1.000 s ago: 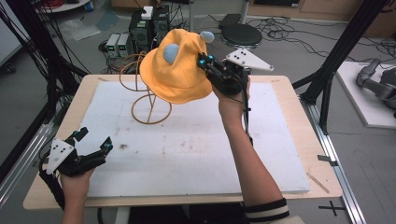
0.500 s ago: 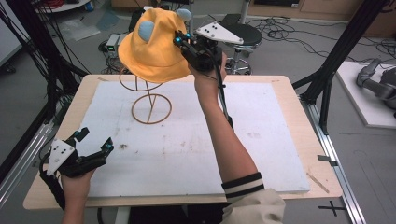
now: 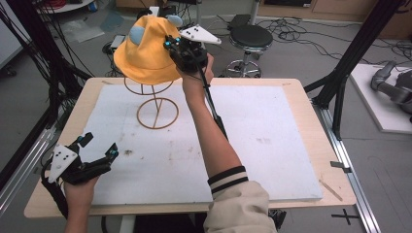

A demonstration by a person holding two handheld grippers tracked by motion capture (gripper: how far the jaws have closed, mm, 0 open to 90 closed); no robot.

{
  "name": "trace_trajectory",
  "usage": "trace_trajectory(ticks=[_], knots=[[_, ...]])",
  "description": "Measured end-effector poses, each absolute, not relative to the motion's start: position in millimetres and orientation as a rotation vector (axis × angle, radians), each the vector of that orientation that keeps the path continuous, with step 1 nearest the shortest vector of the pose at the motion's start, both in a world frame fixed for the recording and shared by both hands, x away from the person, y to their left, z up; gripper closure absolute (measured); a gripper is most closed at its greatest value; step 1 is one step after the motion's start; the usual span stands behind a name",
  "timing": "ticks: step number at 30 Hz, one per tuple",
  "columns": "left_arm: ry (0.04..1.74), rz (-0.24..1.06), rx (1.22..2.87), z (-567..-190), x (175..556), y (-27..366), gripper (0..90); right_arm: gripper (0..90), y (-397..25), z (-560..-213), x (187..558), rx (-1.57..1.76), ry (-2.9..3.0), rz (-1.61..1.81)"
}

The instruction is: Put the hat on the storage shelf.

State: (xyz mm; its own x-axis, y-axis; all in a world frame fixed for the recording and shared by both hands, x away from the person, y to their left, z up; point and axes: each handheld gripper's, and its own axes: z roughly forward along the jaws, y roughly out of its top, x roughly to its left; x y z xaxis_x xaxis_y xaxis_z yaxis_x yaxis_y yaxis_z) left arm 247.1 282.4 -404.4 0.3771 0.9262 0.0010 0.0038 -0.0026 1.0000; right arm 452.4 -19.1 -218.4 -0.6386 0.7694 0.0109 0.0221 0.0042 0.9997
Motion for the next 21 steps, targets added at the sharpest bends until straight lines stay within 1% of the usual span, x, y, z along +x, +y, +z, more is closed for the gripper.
trace_trajectory(ticks=[6,21], knots=[[0.922,0.914,1.374,-404.4,247.5,282.5,11.8,89.5,-6.8,-232.0,461.9,0.844,1.726,1.665],[0.928,0.913,1.356,-404.2,246.0,286.4,11.8,89.3,19.0,-254.8,465.6,0.863,1.808,1.574]])
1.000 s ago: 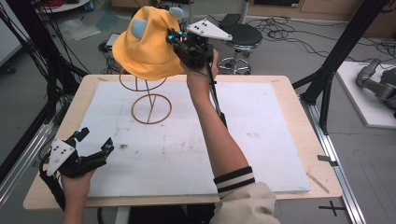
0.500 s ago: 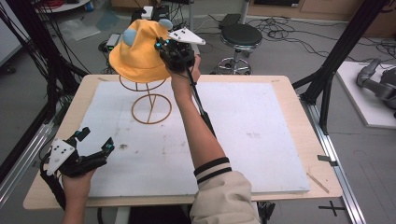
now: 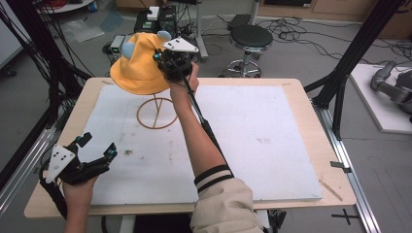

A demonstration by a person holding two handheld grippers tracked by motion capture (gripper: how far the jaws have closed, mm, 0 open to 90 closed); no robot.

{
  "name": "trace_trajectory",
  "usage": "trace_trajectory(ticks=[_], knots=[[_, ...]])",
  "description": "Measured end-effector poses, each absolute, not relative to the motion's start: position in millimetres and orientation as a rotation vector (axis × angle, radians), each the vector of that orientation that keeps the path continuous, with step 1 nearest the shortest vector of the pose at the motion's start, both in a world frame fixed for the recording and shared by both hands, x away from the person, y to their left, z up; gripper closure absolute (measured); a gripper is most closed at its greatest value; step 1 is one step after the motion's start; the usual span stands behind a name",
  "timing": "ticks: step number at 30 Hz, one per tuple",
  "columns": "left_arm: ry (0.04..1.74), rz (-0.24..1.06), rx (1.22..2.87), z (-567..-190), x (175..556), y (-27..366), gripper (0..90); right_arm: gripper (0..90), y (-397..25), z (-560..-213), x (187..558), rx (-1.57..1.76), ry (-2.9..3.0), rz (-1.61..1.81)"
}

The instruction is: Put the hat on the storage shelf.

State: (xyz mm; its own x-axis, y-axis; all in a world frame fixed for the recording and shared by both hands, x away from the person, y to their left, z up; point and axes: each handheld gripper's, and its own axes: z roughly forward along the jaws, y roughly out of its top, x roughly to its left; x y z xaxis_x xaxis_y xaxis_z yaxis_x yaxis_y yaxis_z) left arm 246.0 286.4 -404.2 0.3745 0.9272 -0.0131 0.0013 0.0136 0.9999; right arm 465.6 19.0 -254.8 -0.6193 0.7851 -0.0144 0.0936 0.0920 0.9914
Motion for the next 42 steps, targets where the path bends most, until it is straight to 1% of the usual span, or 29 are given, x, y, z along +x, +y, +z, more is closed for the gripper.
trace_trajectory(ticks=[4,6,7,8,9,11,12,13,15,16,17,18,19,21,26,27,32,42], knots=[[0.931,0.91,1.349,-404.6,245.9,286.8,11.8,89.0,22.0,-261.3,466.5,0.874,1.839,1.545],[0.93,0.91,1.352,-404.6,245.8,286.8,11.8,86.6,20.2,-267.3,466.8,0.888,1.838,1.549],[0.93,0.91,1.352,-404.6,245.8,286.8,11.8,82.3,19.2,-268.6,467.0,0.902,1.83,1.549],[0.929,0.911,1.352,-404.5,245.7,286.8,11.8,73.9,17.4,-269.8,467.1,0.92,1.816,1.543],[0.931,0.91,1.351,-404.5,245.5,286.8,11.8,73.9,17.4,-269.8,467.1,0.92,1.816,1.543],[0.931,0.91,1.351,-404.7,245.7,286.9,11.8,58.5,15.1,-269.6,467.3,0.945,1.78,1.529],[0.932,0.909,1.353,-405.0,245.9,286.8,11.8,43.8,13.4,-266.3,465.1,0.95,1.724,1.515],[0.931,0.909,1.358,-405.0,245.9,287.0,11.8,39.0,12.4,-263.9,463.1,0.953,1.696,1.507],[0.932,0.908,1.359,-405.0,245.8,286.7,11.8,32.3,8.8,-258.8,459.8,0.944,1.66,1.524],[0.931,0.909,1.36,-405.0,245.9,286.5,11.8,32.3,8.8,-258.8,459.8,0.944,1.66,1.524],[0.93,0.907,1.356,-405.1,246.0,286.0,11.8,25.4,4.0,-252.5,455.5,0.92,1.629,1.549],[0.93,0.907,1.356,-405.2,246.0,285.9,11.8,22.6,2.6,-250.3,453.9,0.916,1.618,1.558],[0.93,0.906,1.356,-405.2,246.0,285.7,11.8,22.6,2.6,-250.3,453.9,0.916,1.618,1.558],[0.926,0.908,1.359,-405.2,246.1,285.6,11.8,19.3,-4.1,-241.6,447.6,0.891,1.601,1.592],[0.927,0.903,1.357,-405.5,246.5,285.4,11.8,15.1,-12.4,-232.8,440.2,0.865,1.612,1.608],[0.929,0.899,1.359,-405.7,246.7,285.6,11.8,12.7,-18.4,-228.6,435.7,0.847,1.621,1.594],[0.932,0.895,1.36,-406.5,246.6,285.0,11.8,12.4,-34.1,-220.5,428.0,0.842,1.614,1.6],[0.934,0.888,1.373,-407.2,246.4,281.4,11.8,11.7,-103.6,-189.0,390.9,0.809,1.511,1.62]])
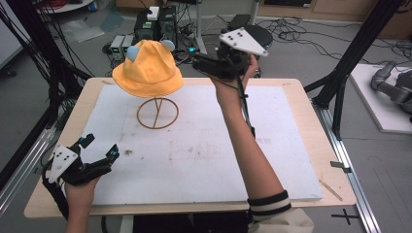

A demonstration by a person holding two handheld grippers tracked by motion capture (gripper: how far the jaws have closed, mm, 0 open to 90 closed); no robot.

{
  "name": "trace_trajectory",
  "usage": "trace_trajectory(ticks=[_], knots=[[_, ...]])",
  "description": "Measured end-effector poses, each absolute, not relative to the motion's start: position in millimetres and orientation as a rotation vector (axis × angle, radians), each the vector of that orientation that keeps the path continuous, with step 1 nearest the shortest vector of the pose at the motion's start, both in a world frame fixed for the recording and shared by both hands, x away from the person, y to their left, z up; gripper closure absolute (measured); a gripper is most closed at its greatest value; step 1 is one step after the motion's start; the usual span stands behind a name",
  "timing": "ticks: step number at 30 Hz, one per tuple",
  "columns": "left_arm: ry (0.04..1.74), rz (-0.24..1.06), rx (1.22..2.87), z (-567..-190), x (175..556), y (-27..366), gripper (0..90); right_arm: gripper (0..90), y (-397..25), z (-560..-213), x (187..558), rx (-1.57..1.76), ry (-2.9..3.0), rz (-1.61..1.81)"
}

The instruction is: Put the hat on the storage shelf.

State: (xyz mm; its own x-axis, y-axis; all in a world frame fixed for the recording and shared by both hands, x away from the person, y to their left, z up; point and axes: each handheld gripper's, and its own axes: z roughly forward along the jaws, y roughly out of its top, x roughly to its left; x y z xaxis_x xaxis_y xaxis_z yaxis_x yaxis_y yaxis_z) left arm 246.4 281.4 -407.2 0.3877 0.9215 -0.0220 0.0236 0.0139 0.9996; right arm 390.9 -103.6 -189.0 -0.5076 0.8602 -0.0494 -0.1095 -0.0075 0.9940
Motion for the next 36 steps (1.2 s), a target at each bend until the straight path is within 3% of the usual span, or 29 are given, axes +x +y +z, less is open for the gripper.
trace_trajectory(ticks=[17,27,36], knots=[[0.927,0.896,1.393,-406.6,244.9,275.4,11.8,11.7,-220.5,-201.3,328.6,0.78,1.416,1.603],[0.939,0.913,1.38,-405.9,243.3,277.8,11.8,11.7,-291.5,-250.6,290.8,0.854,1.439,1.511],[0.946,0.932,1.377,-405.2,242.0,281.1,11.8,11.7,-310.8,-300.9,284.4,0.925,1.492,1.51]])
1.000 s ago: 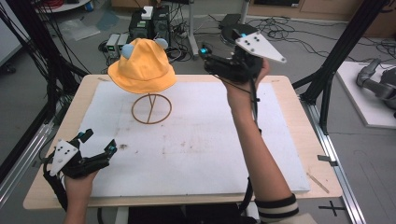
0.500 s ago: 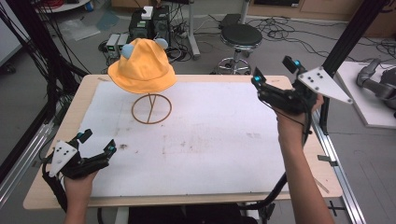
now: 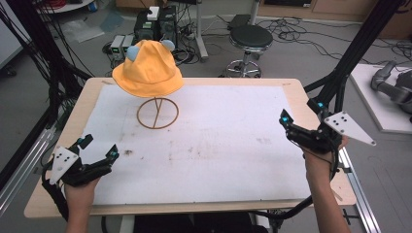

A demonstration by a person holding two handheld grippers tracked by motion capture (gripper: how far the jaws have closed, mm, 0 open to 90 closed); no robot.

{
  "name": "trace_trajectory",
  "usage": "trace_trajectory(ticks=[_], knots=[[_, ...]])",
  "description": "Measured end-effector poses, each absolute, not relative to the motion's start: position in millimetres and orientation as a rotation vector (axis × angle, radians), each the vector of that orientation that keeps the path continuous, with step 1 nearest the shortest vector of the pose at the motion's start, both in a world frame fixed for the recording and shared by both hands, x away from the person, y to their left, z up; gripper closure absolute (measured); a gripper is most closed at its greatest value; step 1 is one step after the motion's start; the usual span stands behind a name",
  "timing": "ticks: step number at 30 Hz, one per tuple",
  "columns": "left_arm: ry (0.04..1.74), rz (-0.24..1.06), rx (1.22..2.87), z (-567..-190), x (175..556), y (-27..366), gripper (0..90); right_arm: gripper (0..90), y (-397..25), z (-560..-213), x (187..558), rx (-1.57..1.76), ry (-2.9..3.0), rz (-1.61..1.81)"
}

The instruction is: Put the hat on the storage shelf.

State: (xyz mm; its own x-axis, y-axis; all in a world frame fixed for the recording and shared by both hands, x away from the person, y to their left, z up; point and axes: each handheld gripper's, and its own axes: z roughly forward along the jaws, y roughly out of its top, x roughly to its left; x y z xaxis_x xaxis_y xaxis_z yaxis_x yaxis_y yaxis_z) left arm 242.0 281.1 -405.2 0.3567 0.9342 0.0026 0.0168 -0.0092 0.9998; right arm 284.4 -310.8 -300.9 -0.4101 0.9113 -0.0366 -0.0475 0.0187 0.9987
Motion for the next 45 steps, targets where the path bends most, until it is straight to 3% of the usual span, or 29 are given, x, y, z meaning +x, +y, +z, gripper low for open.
trace_trajectory(ticks=[19,45], knots=[[0.961,0.941,1.363,-406.0,241.2,286.9,11.8,11.7,-326.4,-392.1,281.4,1.001,1.539,1.507],[0.959,0.928,1.363,-407.5,248.2,283.3,11.8,11.7,-331.8,-407.5,276.1,0.954,1.56,1.569]])
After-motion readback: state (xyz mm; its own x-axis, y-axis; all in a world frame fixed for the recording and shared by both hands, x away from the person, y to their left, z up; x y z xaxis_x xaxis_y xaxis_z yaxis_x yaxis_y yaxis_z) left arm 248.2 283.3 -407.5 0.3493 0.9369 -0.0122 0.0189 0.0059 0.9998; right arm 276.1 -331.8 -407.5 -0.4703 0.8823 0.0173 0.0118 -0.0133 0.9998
